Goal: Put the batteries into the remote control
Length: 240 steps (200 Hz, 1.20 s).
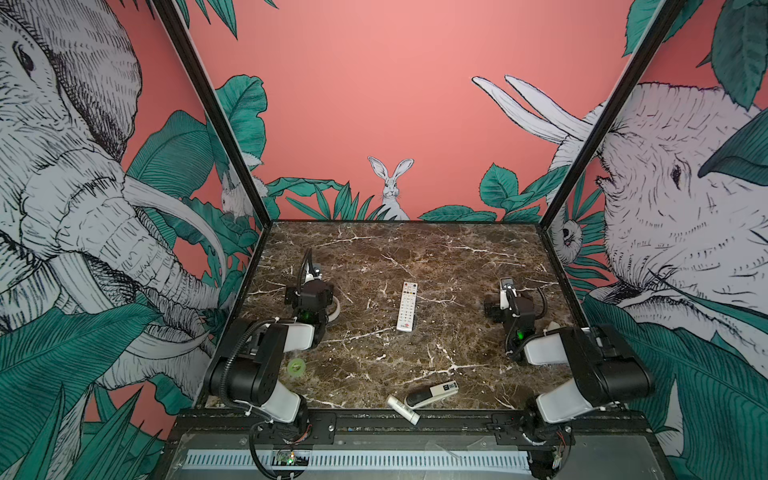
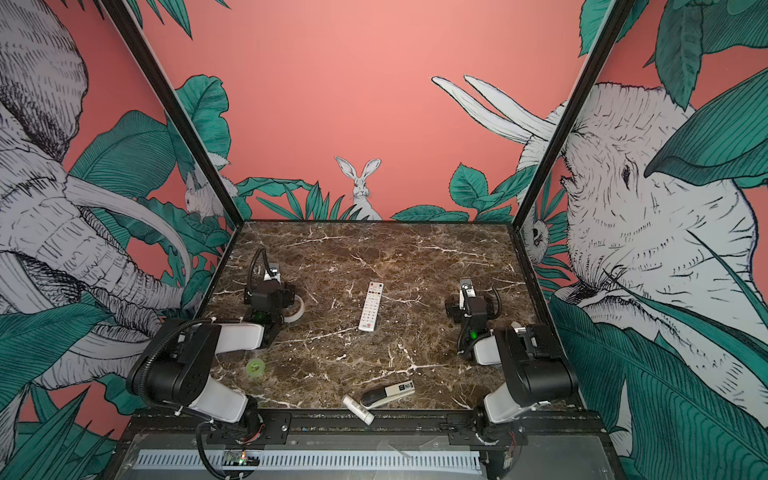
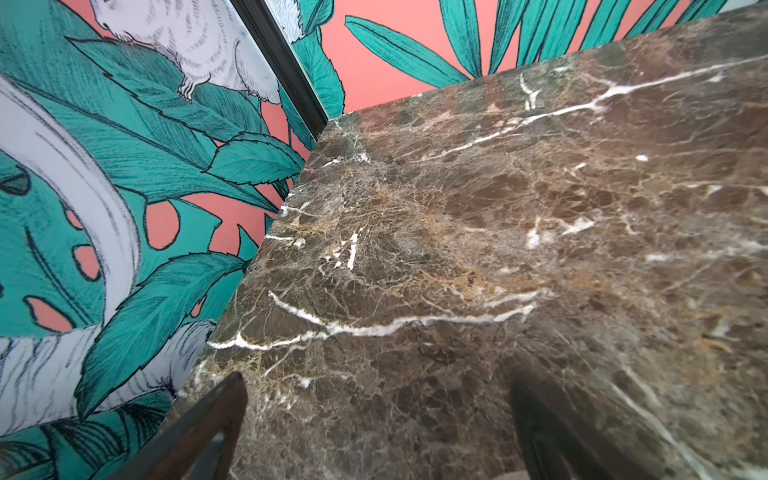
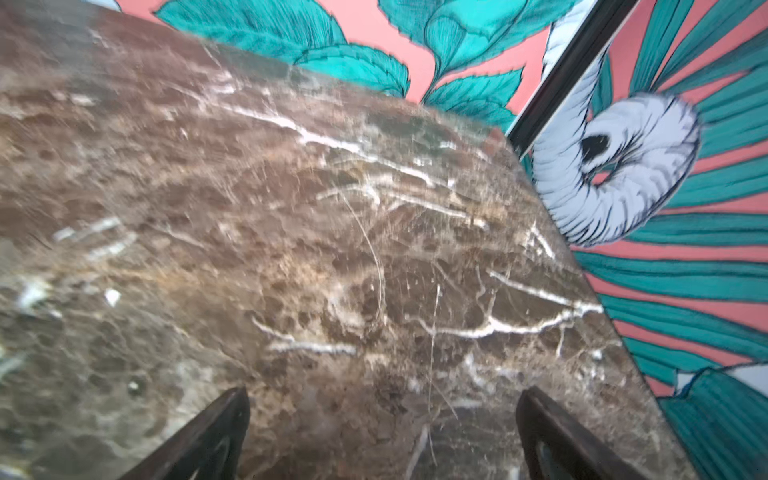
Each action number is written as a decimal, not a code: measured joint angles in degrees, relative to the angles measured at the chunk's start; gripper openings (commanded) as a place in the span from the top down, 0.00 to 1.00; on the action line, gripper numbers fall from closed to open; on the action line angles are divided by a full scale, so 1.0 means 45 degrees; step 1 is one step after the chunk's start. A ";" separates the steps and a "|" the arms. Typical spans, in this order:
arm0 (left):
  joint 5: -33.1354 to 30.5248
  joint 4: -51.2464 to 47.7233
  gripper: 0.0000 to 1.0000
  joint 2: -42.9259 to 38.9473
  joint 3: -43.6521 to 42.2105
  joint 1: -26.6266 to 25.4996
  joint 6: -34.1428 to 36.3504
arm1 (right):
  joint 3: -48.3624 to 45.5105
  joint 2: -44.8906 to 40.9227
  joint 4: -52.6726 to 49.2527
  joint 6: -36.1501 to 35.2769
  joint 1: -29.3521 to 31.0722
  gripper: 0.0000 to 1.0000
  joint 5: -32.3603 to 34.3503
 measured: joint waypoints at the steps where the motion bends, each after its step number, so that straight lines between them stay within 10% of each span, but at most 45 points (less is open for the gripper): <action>1: 0.0019 0.0005 0.01 0.0000 0.0000 0.0005 0.0000 | 0.0010 0.0005 -0.0024 0.0010 -0.0019 0.00 -0.0019; 95: 0.4231 0.1423 0.00 0.0330 -0.0622 0.1593 0.0019 | 0.0971 -0.0024 -0.0330 0.0869 -0.0685 0.01 -0.0471; 240: 0.4901 0.1462 0.00 0.0379 -0.0617 0.1583 -0.0112 | 0.0874 -0.0024 -0.0330 0.0937 -0.0704 0.01 -0.0976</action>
